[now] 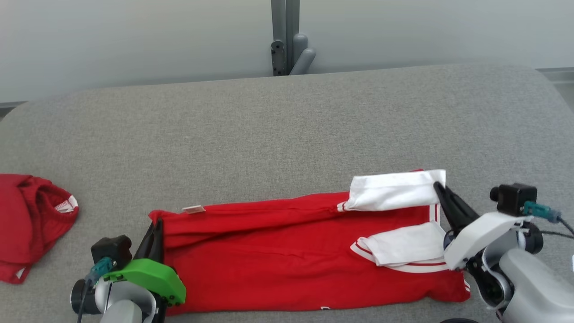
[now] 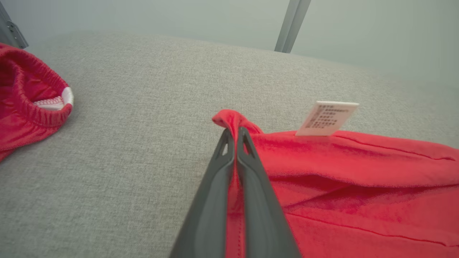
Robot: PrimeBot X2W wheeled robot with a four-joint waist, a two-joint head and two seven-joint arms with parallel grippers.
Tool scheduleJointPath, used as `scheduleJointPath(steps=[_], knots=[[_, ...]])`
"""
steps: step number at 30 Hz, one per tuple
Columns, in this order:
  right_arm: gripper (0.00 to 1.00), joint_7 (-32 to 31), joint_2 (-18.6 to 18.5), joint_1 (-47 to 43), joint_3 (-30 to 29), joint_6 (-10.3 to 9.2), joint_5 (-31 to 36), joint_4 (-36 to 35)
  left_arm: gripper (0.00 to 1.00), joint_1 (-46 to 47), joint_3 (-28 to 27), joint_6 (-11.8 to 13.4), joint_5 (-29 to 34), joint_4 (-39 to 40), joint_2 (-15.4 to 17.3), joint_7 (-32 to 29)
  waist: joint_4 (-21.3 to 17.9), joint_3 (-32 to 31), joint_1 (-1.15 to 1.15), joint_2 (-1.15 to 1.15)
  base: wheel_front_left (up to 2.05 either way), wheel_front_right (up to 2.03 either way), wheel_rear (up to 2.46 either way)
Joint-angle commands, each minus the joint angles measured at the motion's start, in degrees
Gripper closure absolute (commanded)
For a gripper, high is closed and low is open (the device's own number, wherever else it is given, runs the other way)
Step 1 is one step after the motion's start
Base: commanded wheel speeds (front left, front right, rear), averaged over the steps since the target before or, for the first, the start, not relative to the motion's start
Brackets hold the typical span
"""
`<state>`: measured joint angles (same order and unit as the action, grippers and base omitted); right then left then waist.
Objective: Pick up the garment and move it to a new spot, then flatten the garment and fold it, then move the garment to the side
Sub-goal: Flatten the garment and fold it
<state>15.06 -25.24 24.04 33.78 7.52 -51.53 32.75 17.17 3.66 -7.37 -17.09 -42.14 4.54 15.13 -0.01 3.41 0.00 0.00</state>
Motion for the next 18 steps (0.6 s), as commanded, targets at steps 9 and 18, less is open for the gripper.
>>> scheduleJointPath(steps=[9,18], knots=[[1.0,0.15,3.14,-9.37,-3.88,-0.07,2.56,-2.76,1.0,-6.58,-3.05,-0.18,-0.2,0.98,-0.02,0.0,-2.7,-3.39,0.0,0.0,0.0,0.0,0.0],[1.0,0.15,5.71,-12.69,-5.95,-0.07,3.04,-5.47,1.0,-8.71,-5.51,-0.19,-0.29,1.85,-0.75,0.01,-3.97,-4.0,0.0,0.0,0.0,0.0,0.0]])
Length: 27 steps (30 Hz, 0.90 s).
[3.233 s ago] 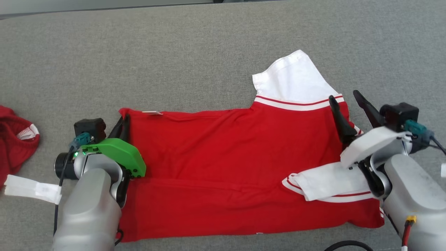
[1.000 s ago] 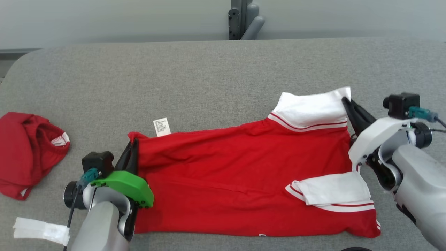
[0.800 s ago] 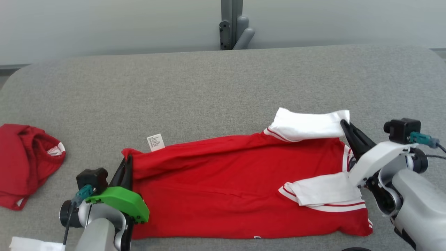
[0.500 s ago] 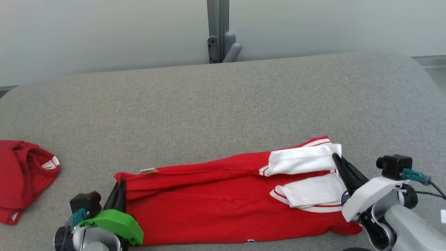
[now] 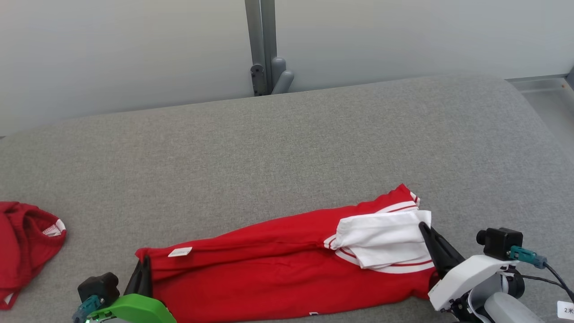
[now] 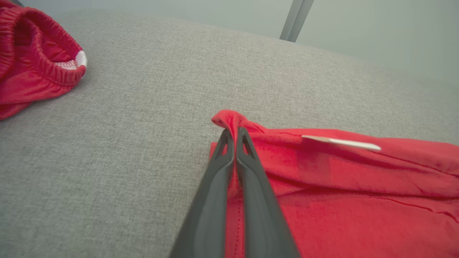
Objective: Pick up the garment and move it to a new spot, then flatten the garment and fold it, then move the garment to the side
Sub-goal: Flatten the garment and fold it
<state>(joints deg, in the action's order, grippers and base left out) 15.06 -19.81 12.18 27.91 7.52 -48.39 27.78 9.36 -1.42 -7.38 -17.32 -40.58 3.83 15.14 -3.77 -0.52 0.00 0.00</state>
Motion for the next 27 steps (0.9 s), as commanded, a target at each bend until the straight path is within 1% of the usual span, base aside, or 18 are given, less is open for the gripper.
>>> scheduleJointPath(steps=[1,7,14,15,16,17,18,19,23,27], knots=[[1.0,0.15,0.24,-1.0,-0.3,-0.07,0.06,-1.14,1.0,-0.91,-0.63,-0.18,-0.03,0.39,-0.12,-0.01,-0.31,-0.09,0.0,0.0,0.0,0.0,0.0],[1.0,0.15,0.41,-2.99,-1.72,-0.07,1.0,-3.23,1.0,-1.63,-1.24,-0.18,0.33,0.83,0.14,-0.01,-0.96,-0.61,0.0,0.0,0.0,0.0,0.0],[1.0,0.15,0.68,-5.46,-2.61,-0.07,1.82,-3.12,1.0,-3.55,-2.18,-0.18,0.83,1.7,-0.19,-0.01,-1.14,-0.79,0.0,0.0,0.0,0.0,0.0],[1.0,0.15,0.79,-5.67,-2.16,-0.07,1.6,-2.82,0.95,-3.82,-2.38,-0.18,0.98,1.57,-0.27,-0.01,-1.05,-0.81,0.0,0.0,0.0,0.0,0.0],[1.0,0.16,0.81,-5.82,-2.05,-0.07,1.41,-2.23,0.51,-4.01,-2.69,-0.18,1.15,1.52,-0.31,-0.01,-0.98,-0.86,0.0,0.0,0.0,0.0,0.0],[1.0,0.16,0.81,-5.82,-2.05,-0.07,1.41,-2.23,0.51,-4.01,-2.69,-0.18,1.15,1.52,-0.31,-0.01,-0.98,-0.86,0.0,0.0,0.0,0.0,0.0],[0.45,0.16,0.83,-5.97,-1.87,-0.07,1.28,-1.48,0.0,-4.14,-3.03,-0.18,1.37,1.75,-0.34,-0.01,-0.91,-0.91,0.0,0.0,0.0,0.0,0.0],[0.0,0.16,0.94,-5.79,-1.77,-0.07,1.38,-1.22,0.0,-4.32,-3.35,-0.17,1.6,2.02,-0.44,-0.01,-0.83,-0.94,0.0,0.0,0.0,0.0,0.0],[0.0,0.15,1.57,-5.91,-4.2,-0.07,2.47,-1.22,0.0,-6.07,-4.47,0.95,2.85,4.04,-0.76,-0.01,-0.6,-1.24,0.0,0.0,0.0,0.0,0.0],[0.0,0.15,2.33,-6.8,-7.08,-0.07,4.36,-2.61,0.0,-8.53,-4.66,1.34,3.18,6.15,-0.87,-0.01,-0.44,-1.67,0.0,0.0,0.0,0.0,0.0]])
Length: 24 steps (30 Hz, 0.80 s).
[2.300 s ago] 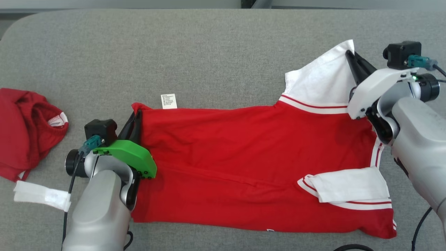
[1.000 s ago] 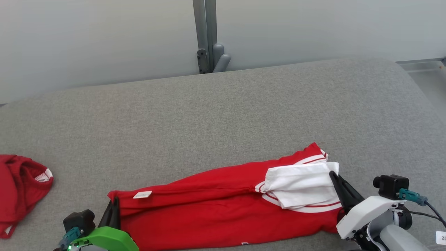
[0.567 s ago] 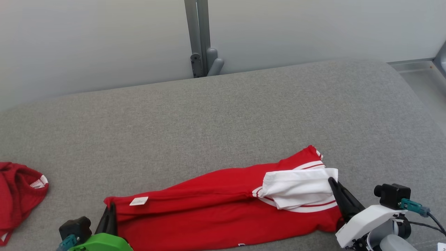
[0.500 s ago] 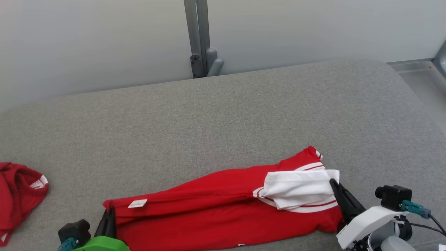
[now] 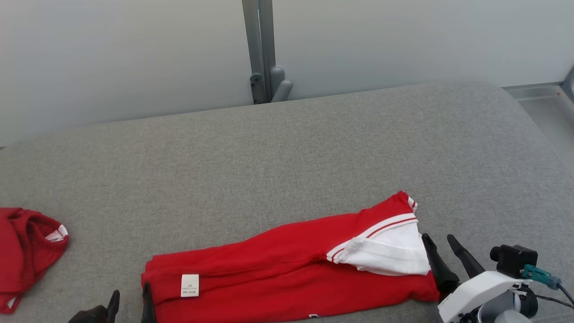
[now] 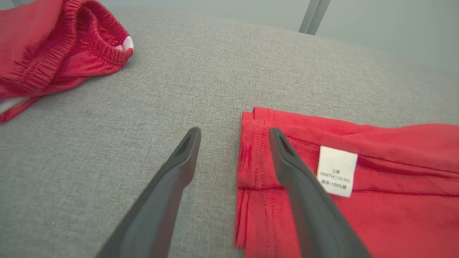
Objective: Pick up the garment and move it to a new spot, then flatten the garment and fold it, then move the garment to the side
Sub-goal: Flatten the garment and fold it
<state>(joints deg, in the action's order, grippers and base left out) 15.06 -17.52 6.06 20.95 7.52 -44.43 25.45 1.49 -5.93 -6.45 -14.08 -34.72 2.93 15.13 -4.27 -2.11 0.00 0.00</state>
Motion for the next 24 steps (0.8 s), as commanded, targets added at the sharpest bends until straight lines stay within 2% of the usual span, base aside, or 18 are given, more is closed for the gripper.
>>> scheduleJointPath(steps=[1,7,16,21,24], knots=[[0.0,0.15,0.17,-0.91,-0.56,-0.07,0.95,-0.61,0.0,-1.11,0.05,0.57,-0.38,0.75,0.04,0.0,0.13,-0.19,0.0,0.0,0.0,0.0,0.0],[0.0,0.15,1.2,-1.26,-0.73,-0.07,3.15,-0.63,0.0,-3.46,1.72,2.4,-1.02,3.64,0.04,0.0,0.8,-0.79,0.0,0.0,0.0,0.0,0.0],[0.0,0.15,2.13,0.12,-1.14,-0.06,4.58,1.07,0.0,-4.87,4.34,3.64,-1.49,5.88,0.05,0.0,1.94,-0.46,0.0,0.0,0.0,0.0,0.0],[0.0,0.16,2.07,1.33,2.06,-0.06,5.27,0.7,0.0,-4.83,4.76,3.43,-1.63,5.64,0.04,0.0,2.36,-0.07,0.0,0.0,0.0,0.0,0.0],[0.0,0.15,1.12,2.55,6.35,-0.05,5.27,0.1,0.0,-4.58,5.15,3.55,-1.78,5.51,0.05,0.0,2.69,0.08,0.0,0.0,0.0,0.0,0.0]])
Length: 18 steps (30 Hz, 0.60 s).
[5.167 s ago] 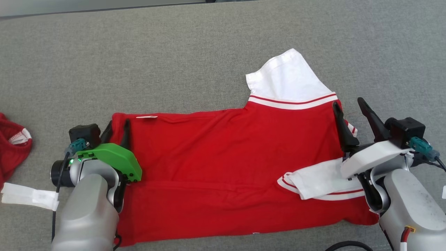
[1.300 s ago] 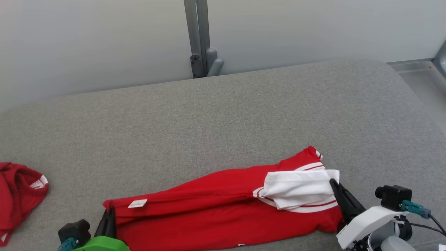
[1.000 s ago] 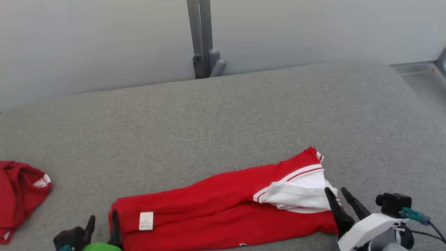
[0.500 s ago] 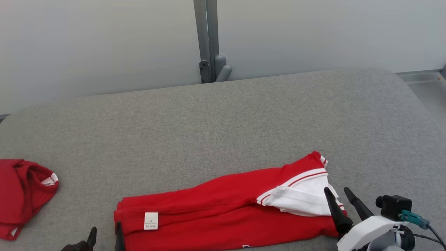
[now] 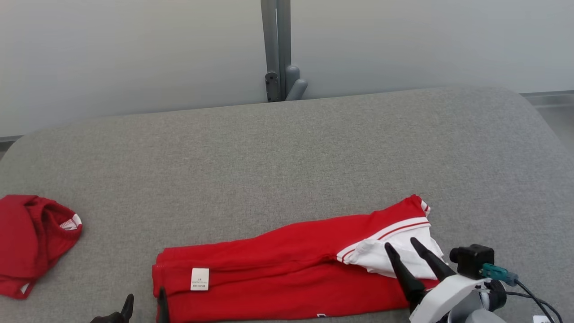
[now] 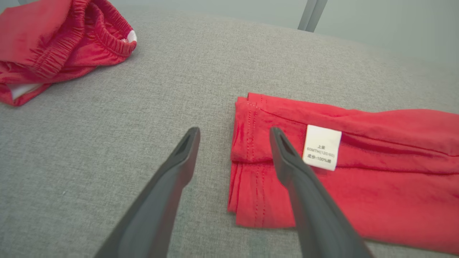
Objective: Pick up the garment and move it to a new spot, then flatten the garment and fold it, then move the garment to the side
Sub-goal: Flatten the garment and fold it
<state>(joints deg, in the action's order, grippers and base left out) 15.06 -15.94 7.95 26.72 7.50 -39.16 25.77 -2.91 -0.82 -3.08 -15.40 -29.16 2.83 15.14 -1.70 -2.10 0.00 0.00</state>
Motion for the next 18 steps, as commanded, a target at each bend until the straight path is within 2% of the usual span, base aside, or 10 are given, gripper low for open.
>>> scheduleJointPath(steps=[1,5,9,10,18], knots=[[0.0,0.16,-1.12,1.18,2.31,-0.03,0.1,-0.45,0.0,-0.07,0.14,0.21,-0.47,-0.08,0.14,-0.02,0.23,0.13,0.0,0.0,0.0,0.0,0.0],[0.0,-1.47,-4.75,4.61,10.58,-0.03,-0.9,-1.73,0.0,0.28,0.73,0.19,-0.74,-0.3,0.15,-0.01,0.63,0.41,0.0,0.0,0.0,0.0,0.0],[0.0,-5.48,-10.37,9.69,18.38,-0.03,-3.1,-4.68,0.0,0.42,1.01,0.34,-0.97,-0.52,0.15,-0.02,0.81,0.8,0.0,0.0,0.0,0.0,0.0],[0.0,-5.48,-10.37,9.69,18.38,-0.03,-3.1,-4.68,0.0,0.42,1.01,0.34,-0.97,-0.52,0.15,-0.02,0.81,0.8,0.0,0.0,0.0,0.0,0.0],[0.0,-16.57,-20.55,20.63,32.98,-0.03,-11.41,-9.78,0.0,1.73,2.18,0.46,-2.03,-1.95,0.15,-0.02,2.51,1.7,0.0,0.0,0.0,0.0,0.0]])
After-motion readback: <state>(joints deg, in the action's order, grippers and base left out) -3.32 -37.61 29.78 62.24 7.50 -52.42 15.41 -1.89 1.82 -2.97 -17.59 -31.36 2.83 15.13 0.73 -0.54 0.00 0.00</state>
